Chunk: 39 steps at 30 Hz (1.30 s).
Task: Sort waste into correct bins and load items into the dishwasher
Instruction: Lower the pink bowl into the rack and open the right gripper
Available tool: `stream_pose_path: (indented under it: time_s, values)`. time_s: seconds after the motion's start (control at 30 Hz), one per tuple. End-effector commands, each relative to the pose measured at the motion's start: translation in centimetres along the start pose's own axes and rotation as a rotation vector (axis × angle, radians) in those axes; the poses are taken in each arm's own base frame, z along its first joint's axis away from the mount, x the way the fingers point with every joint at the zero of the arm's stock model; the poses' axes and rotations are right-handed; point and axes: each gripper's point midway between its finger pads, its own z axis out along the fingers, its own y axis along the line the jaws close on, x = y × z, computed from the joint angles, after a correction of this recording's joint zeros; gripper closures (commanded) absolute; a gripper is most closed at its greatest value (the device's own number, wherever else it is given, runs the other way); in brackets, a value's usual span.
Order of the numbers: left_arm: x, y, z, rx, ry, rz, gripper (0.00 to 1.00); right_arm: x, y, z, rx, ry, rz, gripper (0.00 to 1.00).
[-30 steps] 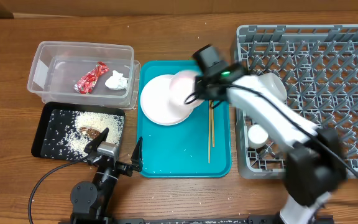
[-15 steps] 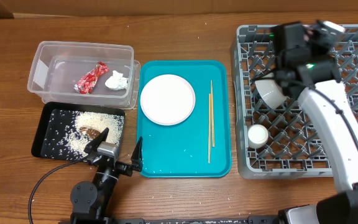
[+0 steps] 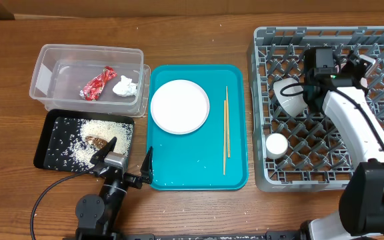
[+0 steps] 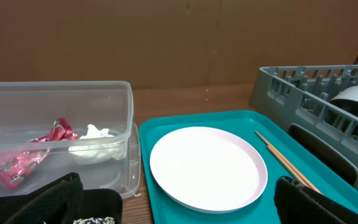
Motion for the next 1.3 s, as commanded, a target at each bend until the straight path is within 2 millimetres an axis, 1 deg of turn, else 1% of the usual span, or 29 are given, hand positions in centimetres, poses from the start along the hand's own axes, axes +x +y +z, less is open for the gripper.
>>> stream_pose_path:
  time_s: [0.0,0.17,0.3,0.37,0.53,0.67,0.7,0.93,1.03,1.07,1.13,1.27]
  values:
    - [0.0,-0.1,0.0,0.010,-0.008,0.021,0.00,0.4,0.3,0.5,0.042,-0.014,-0.022,0.96]
    - [0.0,-0.1,0.0,0.010,-0.008,0.021,0.00,0.7,1.0,0.0,0.034,-0.023,-0.049,0.96]
    - [0.0,-0.1,0.0,0.010,-0.008,0.021,0.00,1.1,1.9,-1.3,0.012,-0.040,-0.095,0.96]
    - [0.0,-0.1,0.0,0.010,-0.008,0.021,0.00,1.1,1.8,-1.6,0.026,-0.054,-0.113,0.96]
    - [0.0,-0.1,0.0,0.010,-0.008,0.021,0.00,0.9,0.8,-1.7,0.075,-0.071,-0.149,0.96]
    - [0.0,-0.1,0.0,0.010,-0.008,0.021,0.00,-0.4,-0.7,-2.0,0.170,-0.144,-0.160,0.96]
    - [0.0,-0.1,0.0,0.010,-0.008,0.021,0.00,-0.5,-0.9,-2.1,0.179,-0.151,-0.160,0.96]
    - [0.0,-0.1,0.0,0.010,-0.008,0.021,0.00,-0.6,-0.6,-2.0,0.167,-0.152,-0.140,0.96]
    - [0.0,-0.1,0.0,0.010,-0.008,0.021,0.00,-0.2,-0.2,-1.8,0.156,-0.135,-0.159,0.96]
    - [0.0,-0.1,0.0,0.010,-0.008,0.021,0.00,0.2,0.2,-1.5,0.163,-0.127,-0.208,0.96]
    - [0.0,-0.1,0.0,0.010,-0.008,0.021,0.00,0.5,0.5,-1.2,0.167,-0.121,-0.241,0.96]
    - [0.0,-0.1,0.0,0.010,-0.008,0.021,0.00,0.7,0.9,-1.4,0.165,-0.122,-0.260,0.94]
